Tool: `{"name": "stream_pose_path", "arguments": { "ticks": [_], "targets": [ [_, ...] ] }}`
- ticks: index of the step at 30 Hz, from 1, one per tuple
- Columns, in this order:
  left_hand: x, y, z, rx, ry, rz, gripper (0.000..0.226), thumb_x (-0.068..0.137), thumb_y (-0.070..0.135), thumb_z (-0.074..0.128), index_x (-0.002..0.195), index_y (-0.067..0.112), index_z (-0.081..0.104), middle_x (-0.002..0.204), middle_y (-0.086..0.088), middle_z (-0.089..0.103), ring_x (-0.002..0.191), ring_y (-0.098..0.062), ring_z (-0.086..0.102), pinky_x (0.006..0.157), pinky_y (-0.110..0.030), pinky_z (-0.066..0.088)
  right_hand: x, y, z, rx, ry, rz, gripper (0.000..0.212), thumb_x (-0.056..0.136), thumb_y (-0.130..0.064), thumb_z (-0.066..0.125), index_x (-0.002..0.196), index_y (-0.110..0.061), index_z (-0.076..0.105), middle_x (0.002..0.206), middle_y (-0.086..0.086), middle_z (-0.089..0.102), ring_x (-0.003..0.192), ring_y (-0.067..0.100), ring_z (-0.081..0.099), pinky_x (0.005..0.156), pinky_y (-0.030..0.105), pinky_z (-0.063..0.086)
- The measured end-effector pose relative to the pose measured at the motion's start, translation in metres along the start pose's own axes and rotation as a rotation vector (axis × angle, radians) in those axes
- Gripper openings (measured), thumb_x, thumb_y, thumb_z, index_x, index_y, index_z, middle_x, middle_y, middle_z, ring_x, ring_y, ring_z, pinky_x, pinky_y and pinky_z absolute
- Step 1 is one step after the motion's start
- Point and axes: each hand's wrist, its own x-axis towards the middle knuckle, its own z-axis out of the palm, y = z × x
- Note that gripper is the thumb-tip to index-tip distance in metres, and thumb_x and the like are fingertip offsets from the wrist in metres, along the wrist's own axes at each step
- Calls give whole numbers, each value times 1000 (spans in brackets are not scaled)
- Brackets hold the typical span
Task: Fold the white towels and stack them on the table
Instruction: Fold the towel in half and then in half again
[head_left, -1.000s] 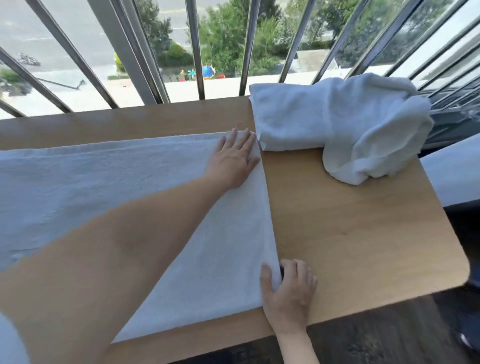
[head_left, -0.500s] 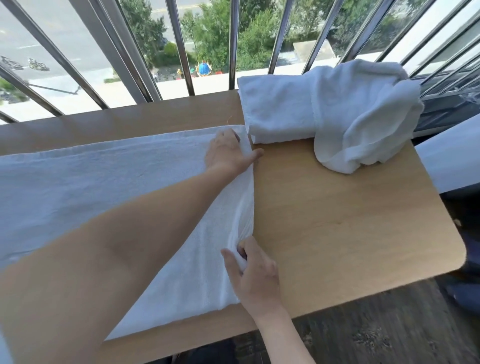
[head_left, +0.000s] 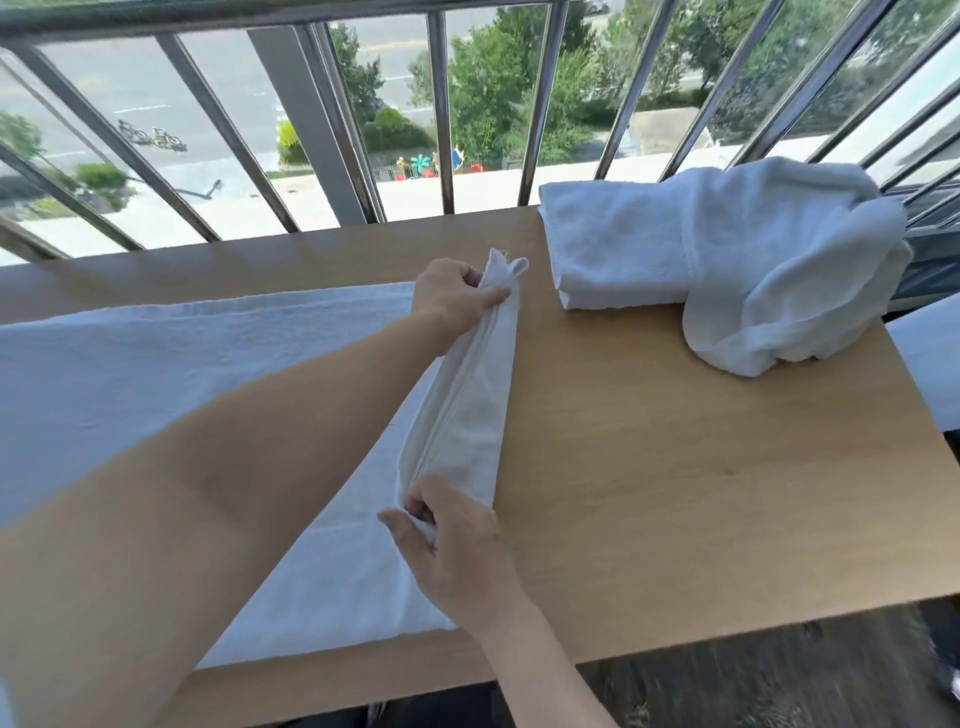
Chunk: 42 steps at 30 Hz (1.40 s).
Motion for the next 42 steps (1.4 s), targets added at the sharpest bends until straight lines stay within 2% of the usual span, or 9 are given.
{"name": "stream_pose_path", "arguments": {
  "ticks": [3, 7, 16, 19, 22, 30, 35, 40, 42],
  "targets": [
    [-2, -11, -24, -25, 43, 5, 34, 80, 36, 82, 62, 16, 61, 65, 9, 57, 61, -7, 52, 51, -20, 38, 8, -9, 9, 67, -39, 21, 30, 99, -57, 46, 84, -31, 42, 60, -12, 40, 55, 10, 42, 49, 15, 33],
    [-13, -28, -68, -122, 76, 26, 42, 82, 35, 80, 87, -6, 69, 75, -1, 60, 68, -14, 53, 58, -27, 43, 20, -27, 28, 167, -119, 39, 18, 99, -49, 51, 90, -34, 45, 61, -5, 43, 53, 14, 39, 47, 23, 31],
    [-63, -61, -208, -524, 87, 74, 21, 79, 23, 86, 75, 9, 71, 65, 5, 66, 60, -11, 64, 57, -23, 50, 48, -100, 92, 278, -269, 107, 32, 93, -47, 59, 78, -25, 40, 64, -15, 39, 55, 6, 33, 50, 19, 34],
    [-76, -79, -257, -526, 125, 99, 25, 80, 20, 84, 77, 3, 67, 57, 9, 61, 51, -6, 58, 49, -18, 45, 57, -131, 121, 248, -349, 89, 33, 90, -50, 57, 77, -24, 41, 63, -16, 39, 55, 5, 34, 51, 20, 36],
    [-88, -104, -306, -590, 120, 124, 30, 82, 15, 83, 63, 12, 59, 52, 10, 55, 46, -6, 53, 46, -16, 42, 67, -166, 152, 183, -431, 68, 33, 88, -54, 54, 71, -30, 39, 60, -17, 39, 52, 5, 34, 45, 23, 37],
    [-111, -179, -440, -643, 153, 187, 27, 79, 17, 85, 60, 22, 67, 54, 11, 59, 49, -3, 56, 47, -16, 43, 88, -258, 254, 113, -616, 61, 38, 93, -35, 63, 69, -29, 34, 57, -17, 33, 53, 5, 32, 56, 25, 32],
    [-105, -249, -495, -638, 197, 117, 17, 79, 18, 85, 69, 21, 72, 63, 11, 68, 60, -5, 65, 55, -19, 49, 99, -289, 327, 69, -703, 86, 38, 90, -39, 61, 69, -26, 33, 60, -16, 31, 50, 3, 30, 51, 18, 29],
    [-90, -319, -505, -568, 223, -62, 20, 80, 29, 85, 84, 13, 74, 89, -7, 73, 86, -25, 70, 80, -43, 57, 101, -282, 387, -49, -721, 211, 36, 87, -48, 57, 68, -29, 33, 62, -12, 36, 57, 12, 39, 54, 37, 41],
    [-82, -342, -501, -456, 279, -146, 24, 82, 33, 82, 89, 13, 71, 93, -4, 72, 90, -24, 68, 80, -39, 55, 98, -275, 403, -108, -711, 231, 33, 88, -49, 55, 70, -30, 35, 65, -10, 41, 59, 14, 42, 54, 37, 42]
  ]
}}
